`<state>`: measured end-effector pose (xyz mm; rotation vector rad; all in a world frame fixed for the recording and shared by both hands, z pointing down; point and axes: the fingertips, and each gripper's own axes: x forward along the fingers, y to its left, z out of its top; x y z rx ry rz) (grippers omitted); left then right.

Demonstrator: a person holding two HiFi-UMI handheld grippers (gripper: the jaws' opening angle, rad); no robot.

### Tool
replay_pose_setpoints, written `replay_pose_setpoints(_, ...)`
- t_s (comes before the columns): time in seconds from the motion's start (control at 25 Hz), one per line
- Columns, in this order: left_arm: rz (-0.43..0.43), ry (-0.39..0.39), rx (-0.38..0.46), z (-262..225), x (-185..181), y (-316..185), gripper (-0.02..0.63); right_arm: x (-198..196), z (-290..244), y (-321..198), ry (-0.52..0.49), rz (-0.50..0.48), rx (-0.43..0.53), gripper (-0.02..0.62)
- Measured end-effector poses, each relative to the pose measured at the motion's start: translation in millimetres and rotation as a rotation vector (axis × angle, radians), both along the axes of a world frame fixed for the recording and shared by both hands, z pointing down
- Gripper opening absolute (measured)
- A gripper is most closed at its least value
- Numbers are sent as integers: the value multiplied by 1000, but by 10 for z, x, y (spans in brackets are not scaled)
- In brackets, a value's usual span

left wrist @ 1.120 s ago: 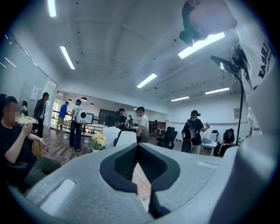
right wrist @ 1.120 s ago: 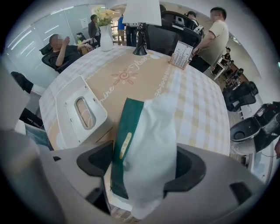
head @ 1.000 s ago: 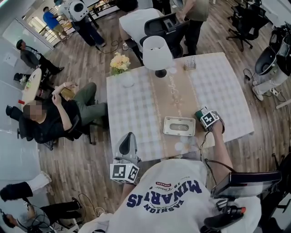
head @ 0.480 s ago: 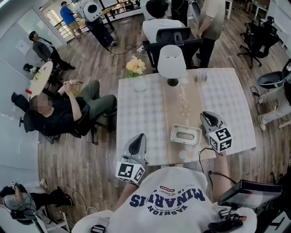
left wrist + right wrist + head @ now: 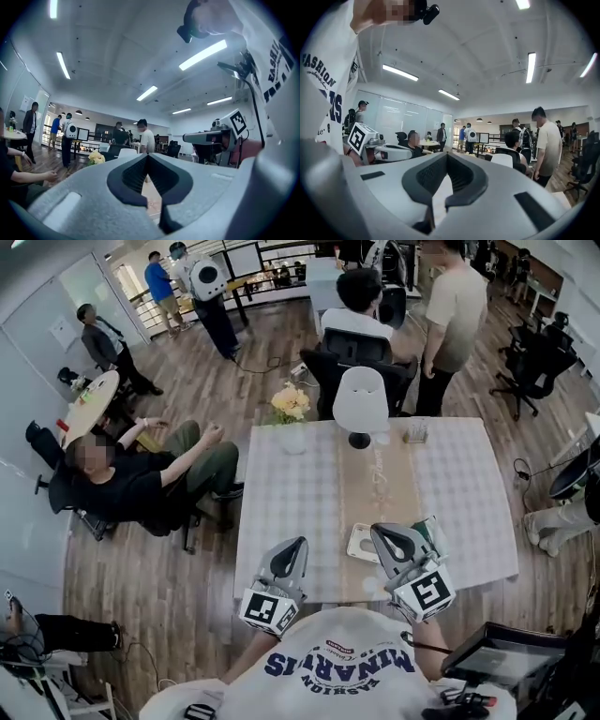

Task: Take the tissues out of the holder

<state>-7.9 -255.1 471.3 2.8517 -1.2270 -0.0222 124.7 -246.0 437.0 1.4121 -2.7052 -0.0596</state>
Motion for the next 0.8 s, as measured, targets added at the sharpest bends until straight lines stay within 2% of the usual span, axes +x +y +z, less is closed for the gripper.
replay_pose_setpoints(0.28,31,20,-1,-17,18,21,3,-7,145,-8,51,24,-38,6)
replay_pose_setpoints(0.8,42,39,-29,126,90,46,3,94,323,-1,72,42,-84,6)
